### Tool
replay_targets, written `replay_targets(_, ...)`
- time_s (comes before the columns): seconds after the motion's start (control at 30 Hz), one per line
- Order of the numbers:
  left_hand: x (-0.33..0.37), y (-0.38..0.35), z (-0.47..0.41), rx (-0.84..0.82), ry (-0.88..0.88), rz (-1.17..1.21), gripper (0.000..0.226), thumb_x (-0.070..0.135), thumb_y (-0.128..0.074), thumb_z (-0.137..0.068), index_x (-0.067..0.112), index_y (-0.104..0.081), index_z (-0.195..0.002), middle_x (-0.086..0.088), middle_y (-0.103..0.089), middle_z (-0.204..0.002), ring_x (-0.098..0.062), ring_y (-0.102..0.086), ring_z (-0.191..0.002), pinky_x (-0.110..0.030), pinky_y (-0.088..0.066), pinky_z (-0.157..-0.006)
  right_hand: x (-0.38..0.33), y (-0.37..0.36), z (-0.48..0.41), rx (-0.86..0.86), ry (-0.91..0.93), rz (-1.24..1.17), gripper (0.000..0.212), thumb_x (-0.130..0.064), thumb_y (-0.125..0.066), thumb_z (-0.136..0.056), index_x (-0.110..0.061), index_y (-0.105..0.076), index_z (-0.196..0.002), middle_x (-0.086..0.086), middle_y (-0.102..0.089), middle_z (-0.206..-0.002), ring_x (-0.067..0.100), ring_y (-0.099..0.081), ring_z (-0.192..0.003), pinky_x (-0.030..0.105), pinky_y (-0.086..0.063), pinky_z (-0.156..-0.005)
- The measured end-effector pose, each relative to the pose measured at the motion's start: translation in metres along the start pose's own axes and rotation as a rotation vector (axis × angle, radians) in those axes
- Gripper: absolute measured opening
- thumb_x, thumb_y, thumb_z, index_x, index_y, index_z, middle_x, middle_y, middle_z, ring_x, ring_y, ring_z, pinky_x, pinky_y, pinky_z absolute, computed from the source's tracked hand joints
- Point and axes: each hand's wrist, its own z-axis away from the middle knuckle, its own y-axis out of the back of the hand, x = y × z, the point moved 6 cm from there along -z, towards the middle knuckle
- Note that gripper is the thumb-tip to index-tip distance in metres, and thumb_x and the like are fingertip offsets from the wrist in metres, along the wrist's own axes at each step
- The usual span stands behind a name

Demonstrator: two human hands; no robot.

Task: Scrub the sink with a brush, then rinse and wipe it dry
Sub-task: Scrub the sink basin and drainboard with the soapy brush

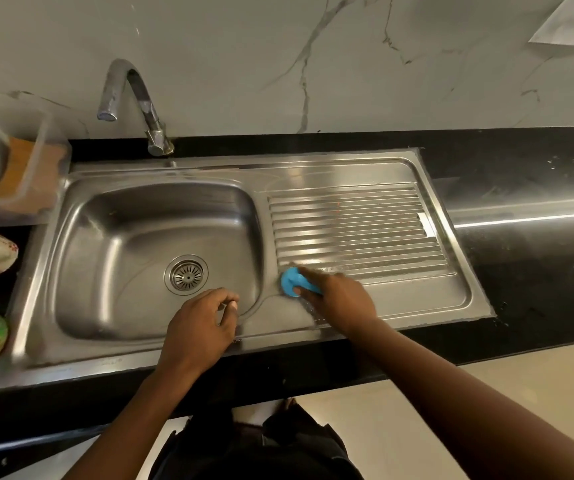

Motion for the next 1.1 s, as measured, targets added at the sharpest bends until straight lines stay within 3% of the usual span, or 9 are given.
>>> replay_targets(0.13, -0.006, 0.007, 0.001, 0.020, 0.011, 0.003, 0.012, 0.025, -0.064, -0.098, 0.031, -0.073, -0.102, 0.020, -0.072, -0.099, -0.002, -0.066, -0.092, -0.030, -0.055, -0.080, 0.055, 0.017, -0.006, 0.097, -0.166, -0.007, 0.054, -0.064, -0.052, -0.099, -0.045, -0.049, -0.150, 0.007, -0.075, -0.109, 0.027, -0.070, -0.091, 0.034, -0.047, -0.069)
replay_targets(0.23, -0.008, 0.010, 0.002, 0.002, 0.016, -0.002, 0.012, 0.026, -0.062, -0.099, 0.030, -0.073, -0.104, 0.019, -0.072, -0.100, -0.002, -0.066, -0.093, -0.032, -0.057, -0.081, 0.061, 0.019, -0.023, 0.171, -0.245, -0.091, 0.052, -0.060, -0.053, -0.101, -0.038, -0.055, -0.148, 0.005, -0.076, -0.108, 0.025, -0.069, -0.087, 0.031, -0.044, -0.065)
replay_targets(0.47, -0.015, 0.018, 0.002, 0.020, 0.020, -0.010, 0.010, 0.027, -0.063, -0.097, 0.031, -0.072, -0.100, 0.021, -0.071, -0.096, -0.001, -0.066, -0.091, -0.034, -0.058, -0.081, -0.017, -0.010, -0.042, 0.095, -0.164, -0.168, 0.055, -0.061, -0.057, -0.098, -0.040, -0.053, -0.148, 0.008, -0.073, -0.119, 0.031, -0.070, -0.105, 0.036, -0.051, -0.081)
replay_targets(0.6, -0.022, 0.028, 0.001, 0.048, 0.024, -0.008, 0.010, 0.026, -0.064, -0.097, 0.031, -0.071, -0.100, 0.019, -0.071, -0.095, -0.004, -0.066, -0.091, -0.037, -0.059, -0.081, -0.055, -0.021, -0.029, 0.020, -0.045, -0.087, 0.054, -0.057, -0.056, -0.100, -0.038, -0.051, -0.151, 0.007, -0.071, -0.127, 0.028, -0.068, -0.112, 0.036, -0.051, -0.091)
replay_targets(0.77, -0.036, 0.041, 0.002, 0.088, 0.050, 0.025, 0.010, 0.024, -0.065, -0.095, 0.030, -0.073, -0.099, 0.023, -0.071, -0.096, -0.004, -0.067, -0.091, -0.035, -0.059, -0.082, -0.048, -0.028, -0.005, 0.028, -0.072, -0.124, 0.052, -0.060, -0.056, -0.099, -0.040, -0.055, -0.147, -0.002, -0.074, -0.121, 0.020, -0.070, -0.107, 0.033, -0.051, -0.085)
replay_targets(0.9, -0.049, 0.057, 0.006, 0.132, 0.056, 0.053, 0.013, 0.025, -0.065, -0.096, 0.030, -0.074, -0.104, 0.020, -0.073, -0.101, -0.002, -0.067, -0.093, -0.033, -0.058, -0.084, -0.053, -0.023, -0.015, 0.024, -0.158, -0.364, 0.041, -0.057, -0.068, -0.092, -0.032, -0.073, -0.125, -0.009, -0.077, -0.095, 0.008, -0.071, -0.085, 0.033, -0.057, -0.079)
replay_targets(0.97, -0.056, 0.069, 0.008, 0.165, 0.066, 0.056, 0.013, 0.025, -0.064, -0.097, 0.030, -0.073, -0.106, 0.019, -0.073, -0.103, -0.001, -0.066, -0.094, -0.029, -0.056, -0.083, -0.071, -0.018, -0.027, 0.034, -0.143, -0.410, 0.034, -0.056, -0.069, -0.091, -0.029, -0.079, -0.108, -0.011, -0.071, -0.075, 0.002, -0.066, -0.069, 0.026, -0.054, -0.067)
replay_targets(1.03, -0.065, 0.085, 0.013, 0.217, 0.095, 0.061, 0.013, 0.025, -0.065, -0.096, 0.030, -0.073, -0.105, 0.019, -0.073, -0.103, -0.001, -0.067, -0.095, -0.026, -0.054, -0.082, -0.103, -0.012, -0.041, 0.032, -0.094, -0.423, 0.026, -0.054, -0.069, -0.092, -0.034, -0.070, -0.076, -0.013, -0.055, -0.054, 0.003, -0.054, -0.052, 0.020, -0.040, -0.053)
replay_targets(1.1, -0.078, 0.100, 0.019, 0.264, 0.134, 0.059, 0.013, 0.025, -0.065, -0.095, 0.030, -0.073, -0.104, 0.019, -0.073, -0.102, -0.002, -0.068, -0.094, -0.026, -0.054, -0.081, -0.141, -0.005, -0.053, 0.029, -0.020, -0.448, 0.040, -0.053, -0.068, -0.093, -0.035, -0.057, -0.059, -0.010, -0.051, -0.048, 0.007, -0.048, -0.047, 0.024, -0.036, -0.050)
